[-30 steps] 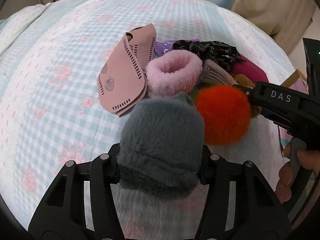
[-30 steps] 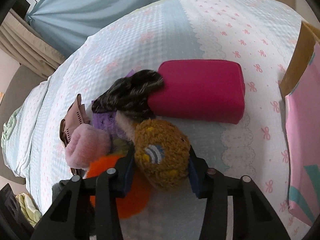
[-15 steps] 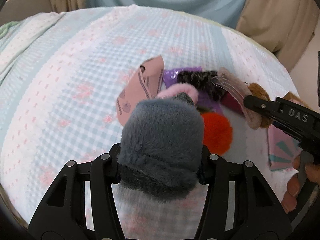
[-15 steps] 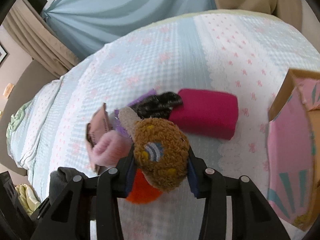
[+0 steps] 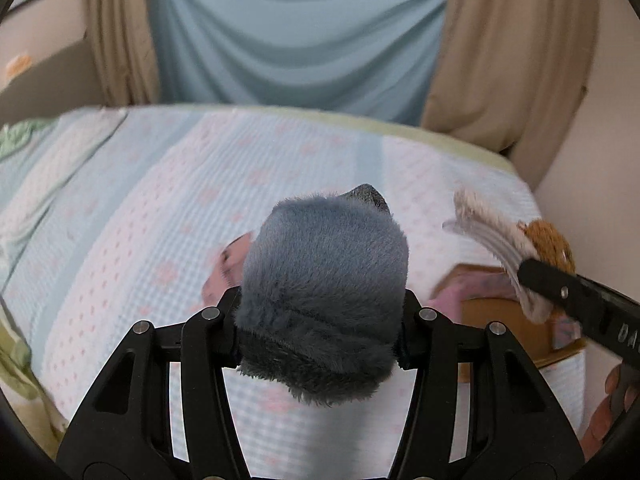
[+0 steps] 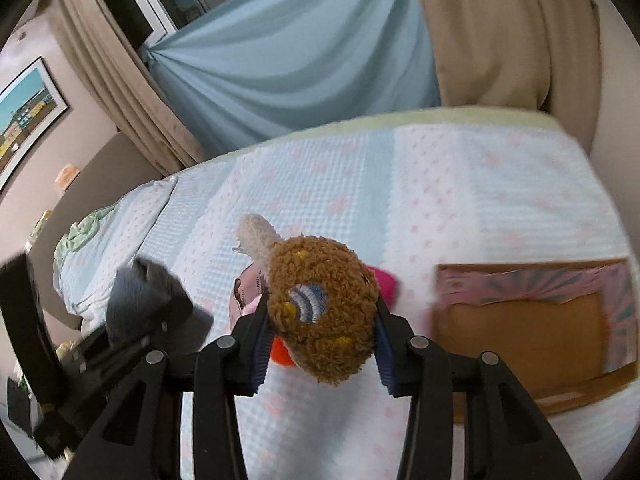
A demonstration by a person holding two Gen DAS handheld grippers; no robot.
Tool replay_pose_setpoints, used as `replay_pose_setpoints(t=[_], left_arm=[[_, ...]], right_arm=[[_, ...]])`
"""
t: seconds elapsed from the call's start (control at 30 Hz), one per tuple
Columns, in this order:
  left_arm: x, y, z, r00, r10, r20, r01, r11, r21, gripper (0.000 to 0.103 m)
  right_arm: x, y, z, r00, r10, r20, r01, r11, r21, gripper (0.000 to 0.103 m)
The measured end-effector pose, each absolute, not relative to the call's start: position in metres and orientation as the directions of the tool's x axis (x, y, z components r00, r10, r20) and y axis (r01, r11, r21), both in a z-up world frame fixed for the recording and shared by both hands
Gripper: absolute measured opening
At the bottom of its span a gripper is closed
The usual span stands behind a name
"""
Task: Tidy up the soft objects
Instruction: 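Carry the grey sock and brown plush into the cardboard box with both tools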
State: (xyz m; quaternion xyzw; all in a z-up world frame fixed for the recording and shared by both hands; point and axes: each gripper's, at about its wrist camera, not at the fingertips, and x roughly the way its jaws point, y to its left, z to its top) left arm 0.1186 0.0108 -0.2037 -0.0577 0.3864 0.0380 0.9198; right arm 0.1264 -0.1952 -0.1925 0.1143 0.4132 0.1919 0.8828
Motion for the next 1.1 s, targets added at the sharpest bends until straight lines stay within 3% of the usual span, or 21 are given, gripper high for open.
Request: replay_pose_setpoints(t=[0.2, 0.4, 0.7, 1.1], left_arm=[[0.126, -0.072, -0.165, 0.697, -0.069, -0.714, -0.011, 0.994, -0.107, 0.049], [0.146, -0.151, -0.170, 0.641, -0.164, -0.750, 0.122, 0.986, -0.112, 0.049], [0.188, -0.229, -0.242, 0.489, -0.212, -0.846, 0.256, 0.962, -0.092, 0.049], [0.241, -0.265, -0.379, 0.232, -0.131, -0.964, 0.310, 0.949, -0.054, 0.050]], right_arm=[[0.098, -0.274, -0.155, 0.614, 0.359, -0.703, -0.228, 0.933, 0.277, 0.040], [0.099, -0.351, -0.161, 0.598, 0.253, -0.761, -0.120, 0.966, 0.227, 0.040], [0.133, -0.422, -0.212, 0.478, 0.157, -0.864, -0.021, 0.986, 0.167, 0.040], [0.195, -0.434, -0.327, 0.277, 0.194, -0.941, 0.024, 0.978, 0.209, 0.040]])
